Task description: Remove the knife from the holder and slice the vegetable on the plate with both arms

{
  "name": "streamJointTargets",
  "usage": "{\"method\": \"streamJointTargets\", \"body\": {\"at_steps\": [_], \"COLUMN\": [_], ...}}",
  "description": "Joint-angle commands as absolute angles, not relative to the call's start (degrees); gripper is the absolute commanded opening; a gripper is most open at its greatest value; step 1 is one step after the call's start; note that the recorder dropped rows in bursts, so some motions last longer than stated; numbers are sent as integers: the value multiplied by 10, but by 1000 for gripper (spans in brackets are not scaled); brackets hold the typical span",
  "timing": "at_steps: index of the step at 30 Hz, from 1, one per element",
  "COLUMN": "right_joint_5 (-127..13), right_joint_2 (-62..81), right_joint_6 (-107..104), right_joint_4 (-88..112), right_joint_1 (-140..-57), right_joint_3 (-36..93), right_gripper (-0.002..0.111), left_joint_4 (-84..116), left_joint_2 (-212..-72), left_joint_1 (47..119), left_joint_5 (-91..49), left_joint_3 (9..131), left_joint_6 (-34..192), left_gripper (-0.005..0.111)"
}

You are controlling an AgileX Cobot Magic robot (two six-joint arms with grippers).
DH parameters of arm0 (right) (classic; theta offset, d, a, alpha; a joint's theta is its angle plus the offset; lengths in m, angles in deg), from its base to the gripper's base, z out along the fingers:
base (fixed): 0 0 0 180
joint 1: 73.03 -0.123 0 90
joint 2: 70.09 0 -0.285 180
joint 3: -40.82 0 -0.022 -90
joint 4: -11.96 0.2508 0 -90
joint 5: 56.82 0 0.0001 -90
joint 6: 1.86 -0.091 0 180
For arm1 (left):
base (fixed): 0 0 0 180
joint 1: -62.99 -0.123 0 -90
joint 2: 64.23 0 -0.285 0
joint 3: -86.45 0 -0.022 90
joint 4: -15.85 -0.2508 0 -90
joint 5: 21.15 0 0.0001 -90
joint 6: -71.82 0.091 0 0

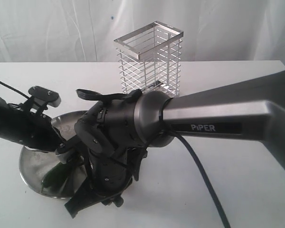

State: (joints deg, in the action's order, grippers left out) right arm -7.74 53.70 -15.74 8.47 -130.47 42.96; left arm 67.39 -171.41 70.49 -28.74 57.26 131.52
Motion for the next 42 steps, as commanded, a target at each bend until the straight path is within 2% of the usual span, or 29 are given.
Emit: {"method": "streamJointTargets", "body": {"at_steps": [1, 19, 30, 42], "right_joint_5": [-77, -40, 54, 131], "right_joint_2": [535, 535, 535, 541], "right_joint_6": [-149, -137, -110, -95], "right_joint_4": [86, 86, 69, 42], "right_joint_1": [-1302, -1302, -1302, -1302], "right_joint_3": [432, 432, 488, 488], "right_gripper": [0, 0, 0, 0], "left_joint_4": [683, 683, 683, 697], "left_joint_2": [-1768, -1620, -1669, -1676], "left_joint_1": [717, 716, 716, 716], "left_joint_5": [-288, -291, -328, -330], "left_joint_3": [580, 580, 580, 580], "left_joint_6": [1319, 1316, 1316, 1316], "left_gripper": [0, 0, 0, 0]}}
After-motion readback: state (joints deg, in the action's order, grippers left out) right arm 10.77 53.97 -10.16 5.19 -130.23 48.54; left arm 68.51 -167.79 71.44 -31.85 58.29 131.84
